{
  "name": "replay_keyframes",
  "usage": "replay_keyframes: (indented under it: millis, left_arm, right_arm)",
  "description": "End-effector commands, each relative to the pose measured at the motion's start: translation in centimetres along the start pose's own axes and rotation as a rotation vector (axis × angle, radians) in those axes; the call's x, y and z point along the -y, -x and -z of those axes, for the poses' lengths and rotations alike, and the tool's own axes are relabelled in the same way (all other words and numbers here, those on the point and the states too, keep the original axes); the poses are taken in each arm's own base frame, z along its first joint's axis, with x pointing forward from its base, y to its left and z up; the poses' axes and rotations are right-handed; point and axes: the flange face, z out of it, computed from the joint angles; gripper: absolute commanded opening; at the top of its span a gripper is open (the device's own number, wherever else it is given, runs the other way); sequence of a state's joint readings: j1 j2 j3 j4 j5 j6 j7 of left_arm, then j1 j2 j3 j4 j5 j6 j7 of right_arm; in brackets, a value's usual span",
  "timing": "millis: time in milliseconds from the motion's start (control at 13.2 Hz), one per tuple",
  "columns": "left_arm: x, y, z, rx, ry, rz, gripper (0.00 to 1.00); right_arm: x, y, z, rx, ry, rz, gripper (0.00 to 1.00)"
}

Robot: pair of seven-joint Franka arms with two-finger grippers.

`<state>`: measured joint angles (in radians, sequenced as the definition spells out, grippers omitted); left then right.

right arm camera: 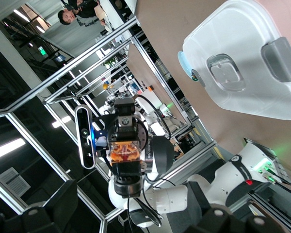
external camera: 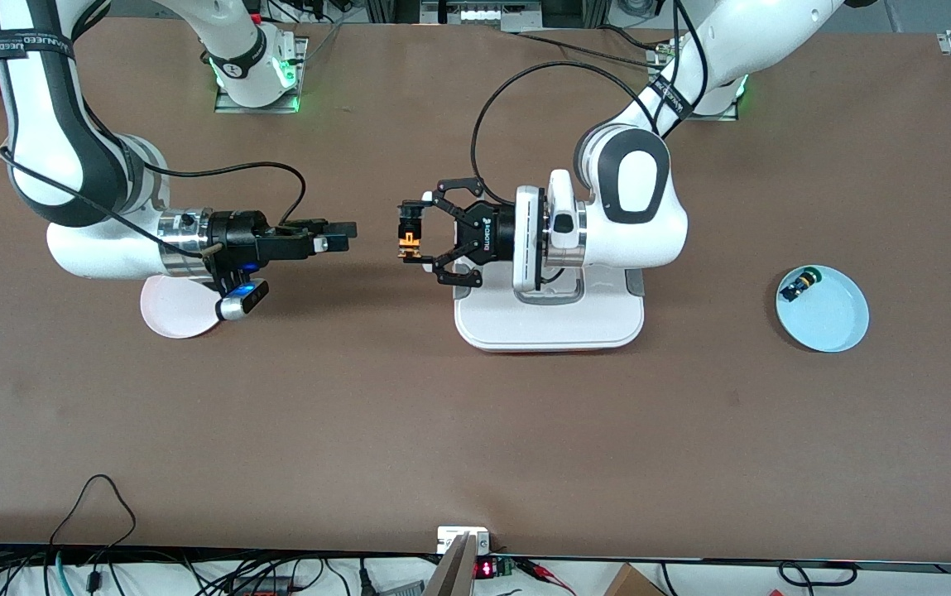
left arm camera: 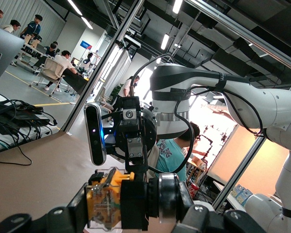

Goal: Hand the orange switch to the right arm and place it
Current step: 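Hold the switch with the left gripper while the right gripper approaches, then close the right gripper on the orange switch beside the left gripper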

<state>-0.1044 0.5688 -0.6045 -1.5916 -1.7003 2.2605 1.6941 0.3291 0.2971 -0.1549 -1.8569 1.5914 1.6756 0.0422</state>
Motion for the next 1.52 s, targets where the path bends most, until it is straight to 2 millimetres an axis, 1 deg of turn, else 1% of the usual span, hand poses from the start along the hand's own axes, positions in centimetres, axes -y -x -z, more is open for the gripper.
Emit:
replay_keyframes:
  millis: [0,76,152,304,455,531,683,759,911,1063,1290,1442]
  left_arm:
    - [-0.9,-0.4,0.4,-0.021,-0.006,0.0,0.37]
    - [-0.9,-0.4,0.4,-0.021,-0.005,0.0,0.37]
    - [-0.9,-0.4,0.4,-0.021,-0.005,0.0,0.37]
    - [-0.9,-0.4,0.4,-0.021,-0.005,0.0,0.37]
    - [-0.9,-0.5,0.5,-0.022,-0.006,0.0,0.37]
    - [-0.9,-0.5,0.5,-0.022,-0.006,0.0,0.38]
    - [-0.9,-0.5,0.5,-0.022,-0.006,-0.002,0.38]
    - [-0.9,-0.5,0.5,-0.022,-0.006,-0.002,0.38]
    - [-0.9,-0.6,0.5,-0.023,-0.006,-0.004,0.38]
    - [-0.9,-0.5,0.5,-0.023,-0.004,-0.001,0.38]
    - [-0.8,-0.6,0.6,-0.023,-0.007,0.001,0.38]
    - [-0.8,-0.7,0.7,-0.024,-0.008,0.005,0.38]
  right_arm:
    - [0.4,0.1,-1.6,-0.02,-0.033,-0.021,1.0]
    - [0.4,0.2,-2.4,-0.024,-0.031,-0.021,1.0]
    - [0.4,-0.1,-2.7,-0.037,-0.042,-0.026,1.0]
    - [0.5,0.3,-4.2,-0.016,-0.082,-0.044,1.0]
    - [0.6,0.5,-5.2,-0.024,-0.092,-0.066,1.0]
    - [0.7,0.4,-5.3,-0.036,-0.096,-0.074,1.0]
    - [0.5,0.7,-6.5,-0.032,-0.088,-0.074,1.0]
    - [0.3,0.6,-6.6,-0.037,-0.086,-0.078,1.0]
    - [0.2,0.8,-7.8,-0.048,-0.075,-0.076,0.99]
    - [-0.1,0.9,-8.5,-0.059,-0.067,-0.076,0.98]
    - [-0.2,0.8,-8.6,-0.06,-0.065,-0.076,0.96]
    - [-0.2,0.8,-8.6,-0.06,-0.065,-0.076,0.92]
